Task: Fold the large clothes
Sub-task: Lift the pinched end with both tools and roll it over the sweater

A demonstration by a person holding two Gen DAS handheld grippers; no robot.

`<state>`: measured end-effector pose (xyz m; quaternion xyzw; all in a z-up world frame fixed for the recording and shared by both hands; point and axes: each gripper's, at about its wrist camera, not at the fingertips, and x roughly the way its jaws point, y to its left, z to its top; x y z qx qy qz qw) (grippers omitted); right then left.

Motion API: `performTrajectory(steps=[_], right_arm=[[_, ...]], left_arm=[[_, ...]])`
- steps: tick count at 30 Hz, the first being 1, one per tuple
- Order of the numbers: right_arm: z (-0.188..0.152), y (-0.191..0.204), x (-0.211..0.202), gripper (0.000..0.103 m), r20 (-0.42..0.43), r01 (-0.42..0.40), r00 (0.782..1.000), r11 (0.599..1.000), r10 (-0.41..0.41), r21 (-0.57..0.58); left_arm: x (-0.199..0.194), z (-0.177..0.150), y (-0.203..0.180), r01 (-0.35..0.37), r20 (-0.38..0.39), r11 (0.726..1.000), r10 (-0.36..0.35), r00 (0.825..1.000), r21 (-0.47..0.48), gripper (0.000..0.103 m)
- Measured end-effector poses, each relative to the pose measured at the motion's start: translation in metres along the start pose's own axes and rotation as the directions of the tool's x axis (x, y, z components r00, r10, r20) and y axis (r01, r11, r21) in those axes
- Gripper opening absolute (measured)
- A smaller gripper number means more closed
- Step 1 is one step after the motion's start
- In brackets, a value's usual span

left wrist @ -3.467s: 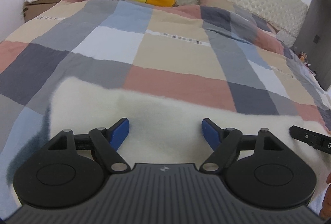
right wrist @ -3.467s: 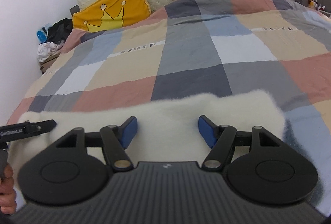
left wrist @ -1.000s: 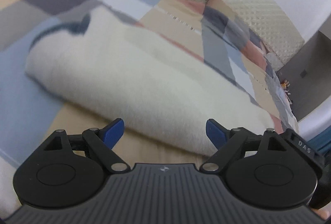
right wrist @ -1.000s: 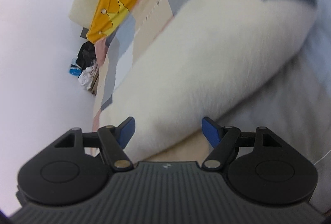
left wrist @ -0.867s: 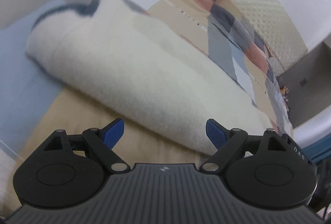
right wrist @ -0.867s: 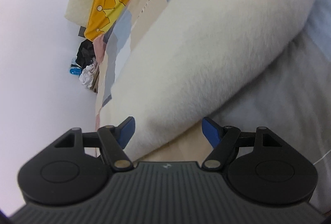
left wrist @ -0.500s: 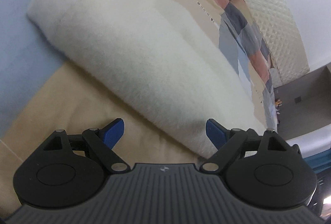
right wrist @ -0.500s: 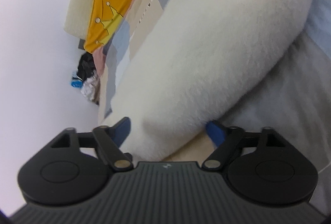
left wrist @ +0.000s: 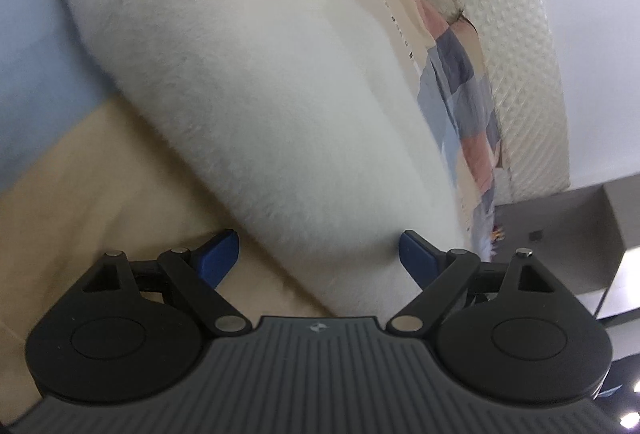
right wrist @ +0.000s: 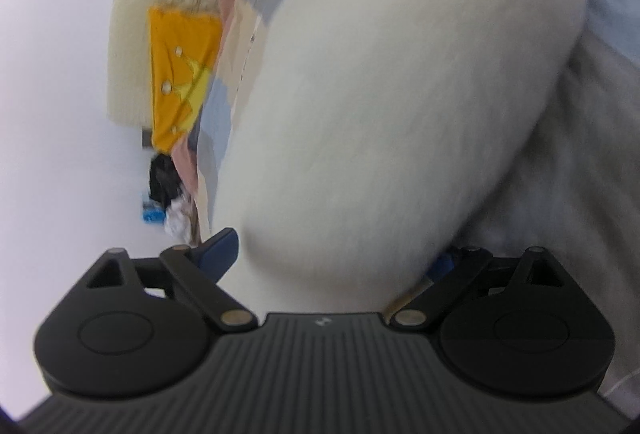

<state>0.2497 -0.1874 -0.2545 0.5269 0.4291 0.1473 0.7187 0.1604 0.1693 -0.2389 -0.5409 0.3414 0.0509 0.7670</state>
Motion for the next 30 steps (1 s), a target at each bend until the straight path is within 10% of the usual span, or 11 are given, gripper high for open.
performTrajectory(steps=[30], right_arm=[[0.012,-0.027,-0.038,0.096,0.24,0.024,0.969,0.993,-0.052,0.118]], left_arm=[[-0.001,0.061,0.019,-0.061,0.175,0.972,0.102,0.979,-0.226,0.088]])
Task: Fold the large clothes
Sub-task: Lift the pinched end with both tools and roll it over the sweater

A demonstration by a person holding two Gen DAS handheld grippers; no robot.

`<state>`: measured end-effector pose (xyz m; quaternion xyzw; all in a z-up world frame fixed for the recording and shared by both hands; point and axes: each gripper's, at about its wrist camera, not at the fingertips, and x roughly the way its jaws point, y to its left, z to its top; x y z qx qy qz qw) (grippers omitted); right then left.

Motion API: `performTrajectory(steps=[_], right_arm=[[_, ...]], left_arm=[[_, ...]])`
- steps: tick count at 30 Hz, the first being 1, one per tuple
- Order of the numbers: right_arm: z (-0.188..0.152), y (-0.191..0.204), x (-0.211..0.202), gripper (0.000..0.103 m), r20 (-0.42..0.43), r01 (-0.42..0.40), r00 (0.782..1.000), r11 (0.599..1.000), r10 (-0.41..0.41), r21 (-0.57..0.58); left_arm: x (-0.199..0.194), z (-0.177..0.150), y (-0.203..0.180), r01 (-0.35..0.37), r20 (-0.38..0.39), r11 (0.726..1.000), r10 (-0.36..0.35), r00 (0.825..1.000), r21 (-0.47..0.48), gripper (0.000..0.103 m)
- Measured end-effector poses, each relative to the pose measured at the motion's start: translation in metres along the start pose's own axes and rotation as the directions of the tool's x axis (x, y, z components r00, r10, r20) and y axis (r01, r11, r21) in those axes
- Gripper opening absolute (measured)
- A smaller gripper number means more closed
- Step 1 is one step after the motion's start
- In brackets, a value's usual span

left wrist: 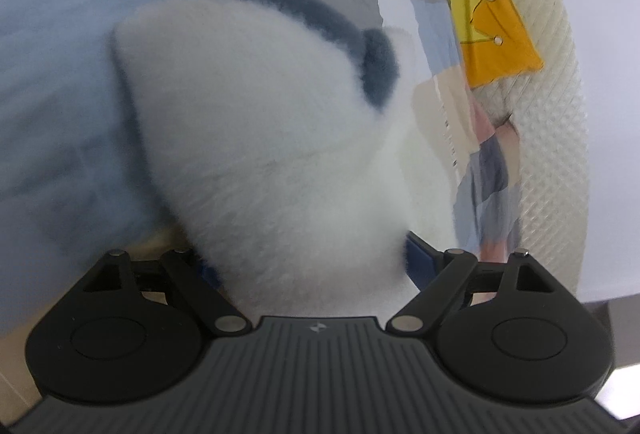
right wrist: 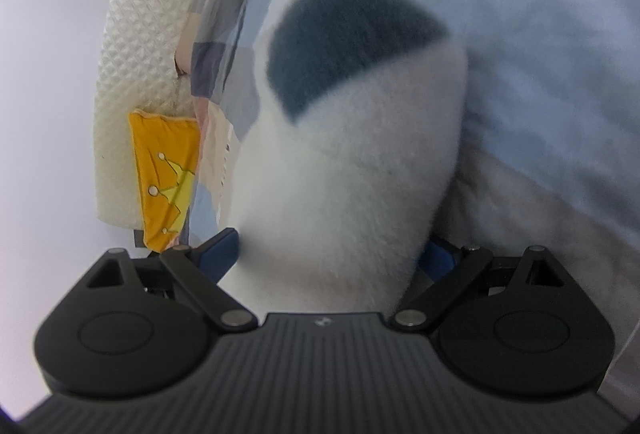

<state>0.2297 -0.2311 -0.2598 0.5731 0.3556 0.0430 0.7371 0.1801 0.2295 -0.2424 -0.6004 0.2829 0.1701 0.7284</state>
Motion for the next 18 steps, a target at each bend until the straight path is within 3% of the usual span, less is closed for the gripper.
performTrajectory(steps=[6,12,16,18], right_arm=[[-0.003,0.003,0.016,0.093,-0.022,-0.013,1.0,1.0,0.013,-0.023],[-0.001,0.013,0.025,0.068,-0.035,0.015,0.999,0.996,-0.018,-0.092],[0.0,0.019,0.014,0.046,-0.017,-0.021,1.0,0.993,0.019,-0.116],[0.002,0.021,0.007,0.042,-0.004,-0.064,0.998,0.993,0.064,-0.098]], left_arm=[[0.006,0.004,0.007,-0.017,0.004,1.0,0.017,1.0,-0.014,0.086],[0.007,0.007,0.003,-0.022,0.02,1.0,0.022,1.0,0.009,0.072],[0.001,0.008,-0.004,-0.018,0.034,0.998,0.016,0.999,0.064,0.056],[-0.004,0.008,-0.011,-0.02,0.034,0.995,0.016,0.999,0.102,0.052]])
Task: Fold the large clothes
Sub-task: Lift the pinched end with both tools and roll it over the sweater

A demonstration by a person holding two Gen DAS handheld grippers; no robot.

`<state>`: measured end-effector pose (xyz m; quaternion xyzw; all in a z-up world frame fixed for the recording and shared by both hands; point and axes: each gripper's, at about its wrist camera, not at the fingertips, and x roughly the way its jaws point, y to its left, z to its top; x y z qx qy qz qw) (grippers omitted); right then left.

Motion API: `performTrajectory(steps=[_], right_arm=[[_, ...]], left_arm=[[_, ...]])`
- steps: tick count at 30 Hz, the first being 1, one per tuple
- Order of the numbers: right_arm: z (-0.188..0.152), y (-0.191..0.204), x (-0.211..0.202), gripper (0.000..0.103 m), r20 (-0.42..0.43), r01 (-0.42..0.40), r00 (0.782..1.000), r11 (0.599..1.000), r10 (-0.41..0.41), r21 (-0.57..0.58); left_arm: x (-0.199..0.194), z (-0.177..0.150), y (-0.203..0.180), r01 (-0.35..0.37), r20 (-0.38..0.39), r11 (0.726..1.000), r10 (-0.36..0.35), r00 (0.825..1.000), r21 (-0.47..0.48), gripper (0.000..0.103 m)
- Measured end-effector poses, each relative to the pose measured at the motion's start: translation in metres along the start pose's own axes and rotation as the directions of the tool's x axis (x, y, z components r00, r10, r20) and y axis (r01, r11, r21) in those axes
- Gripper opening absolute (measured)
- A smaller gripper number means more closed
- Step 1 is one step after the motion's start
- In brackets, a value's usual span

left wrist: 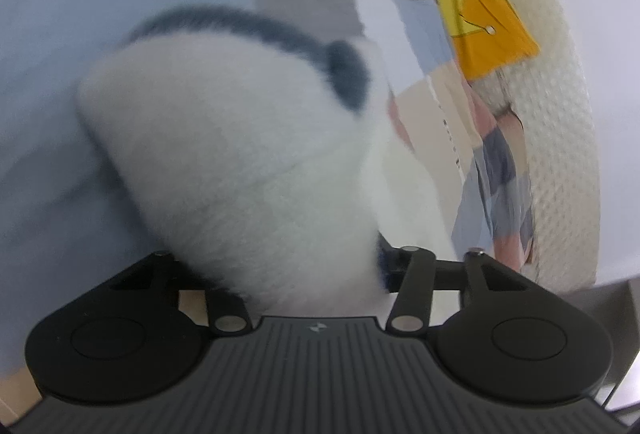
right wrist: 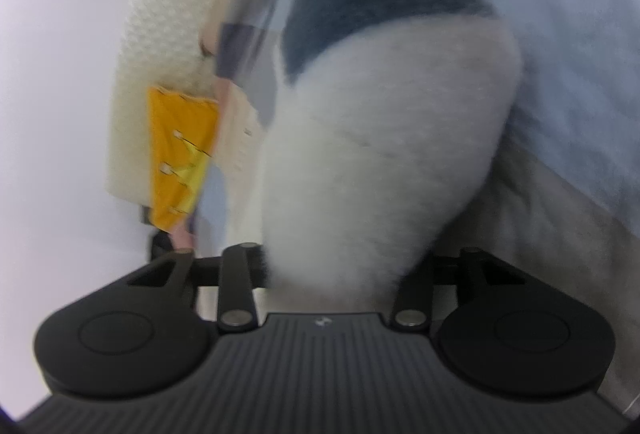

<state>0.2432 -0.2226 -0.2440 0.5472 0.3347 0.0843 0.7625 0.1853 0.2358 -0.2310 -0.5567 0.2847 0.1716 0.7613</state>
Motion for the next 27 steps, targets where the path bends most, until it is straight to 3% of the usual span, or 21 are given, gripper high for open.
performTrajectory(steps=[12,20,27], right_arm=[[0.019,0.029,-0.05,0.039,0.03,-0.105,0.994,0.993,0.106,-0.045],[0.064,0.048,-0.092,0.039,0.073,-0.139,0.987,0.988,0.144,-0.072],[0.121,0.053,-0.096,0.039,0.113,-0.11,0.987,0.992,0.118,-0.067]], left_arm=[[-0.04,-0.001,-0.039,0.053,-0.086,0.998,-0.051,0.995,0.018,0.048],[-0.042,-0.021,-0.117,0.104,-0.13,0.989,-0.09,0.987,0.108,0.048],[0.001,-0.04,-0.198,0.099,-0.189,0.974,-0.06,0.98,0.205,0.048]])
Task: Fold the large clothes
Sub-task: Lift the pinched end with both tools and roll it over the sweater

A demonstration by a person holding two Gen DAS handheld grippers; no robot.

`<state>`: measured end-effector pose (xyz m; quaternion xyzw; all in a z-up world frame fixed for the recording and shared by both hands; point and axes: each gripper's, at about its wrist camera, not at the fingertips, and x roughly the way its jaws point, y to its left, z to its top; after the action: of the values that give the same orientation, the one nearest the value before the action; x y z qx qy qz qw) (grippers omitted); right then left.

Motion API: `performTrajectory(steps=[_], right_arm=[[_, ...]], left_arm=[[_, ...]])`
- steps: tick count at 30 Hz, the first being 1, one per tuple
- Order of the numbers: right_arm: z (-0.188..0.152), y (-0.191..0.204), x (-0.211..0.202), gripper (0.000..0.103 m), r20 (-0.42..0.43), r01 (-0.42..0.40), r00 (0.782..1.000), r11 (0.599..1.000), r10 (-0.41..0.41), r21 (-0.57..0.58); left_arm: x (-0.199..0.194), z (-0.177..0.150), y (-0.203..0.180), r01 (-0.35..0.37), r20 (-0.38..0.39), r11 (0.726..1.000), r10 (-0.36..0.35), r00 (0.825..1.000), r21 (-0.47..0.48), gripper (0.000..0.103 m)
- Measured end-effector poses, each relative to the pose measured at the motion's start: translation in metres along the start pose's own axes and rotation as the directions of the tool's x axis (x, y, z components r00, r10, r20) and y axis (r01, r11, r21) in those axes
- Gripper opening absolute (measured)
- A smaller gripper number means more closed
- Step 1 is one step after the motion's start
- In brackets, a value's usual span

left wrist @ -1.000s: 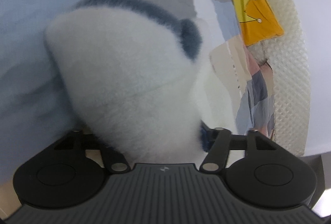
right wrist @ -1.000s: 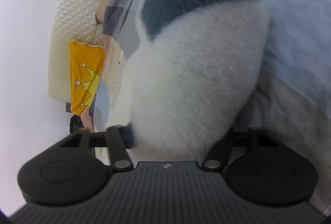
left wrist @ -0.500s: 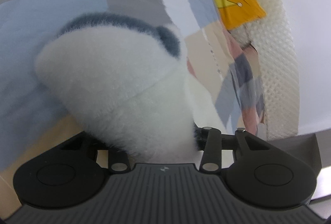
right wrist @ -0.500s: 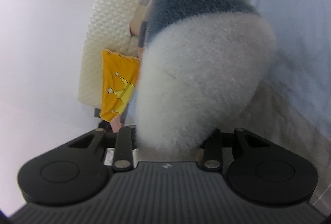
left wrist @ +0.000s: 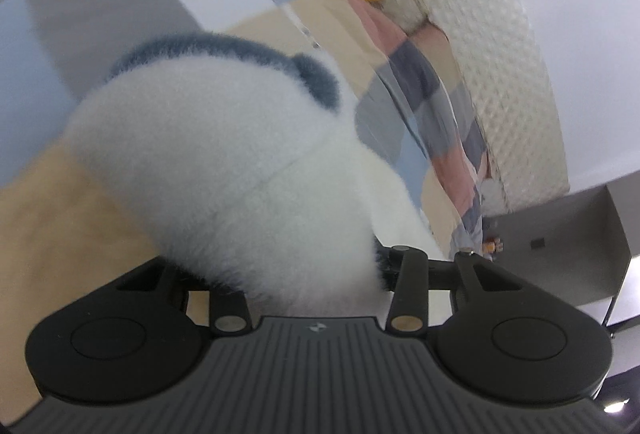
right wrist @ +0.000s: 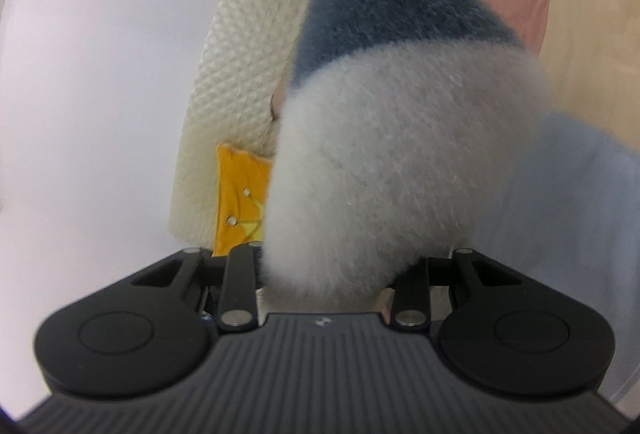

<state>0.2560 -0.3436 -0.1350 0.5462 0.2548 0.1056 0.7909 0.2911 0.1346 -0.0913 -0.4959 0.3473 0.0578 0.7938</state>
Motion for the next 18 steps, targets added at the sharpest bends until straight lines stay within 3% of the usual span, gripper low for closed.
performTrajectory(steps=[4,15,18], right_arm=[[0.039,-0.008,0.012,0.039,0.03,0.03,0.999,0.998,-0.031,0.051],[0.175,-0.016,0.064,0.039,0.108,0.08,0.991,0.997,-0.081,0.016],[0.208,-0.017,0.08,0.039,0.129,0.081,0.988,0.997,-0.082,0.01]], left_arm=[[0.044,0.004,-0.045,-0.001,-0.051,0.999,0.003,0.999,0.036,0.048],[0.193,0.005,-0.18,0.025,-0.126,0.994,-0.011,0.992,0.11,0.048],[0.234,0.005,-0.208,0.061,-0.138,0.99,-0.043,0.989,0.127,0.048]])
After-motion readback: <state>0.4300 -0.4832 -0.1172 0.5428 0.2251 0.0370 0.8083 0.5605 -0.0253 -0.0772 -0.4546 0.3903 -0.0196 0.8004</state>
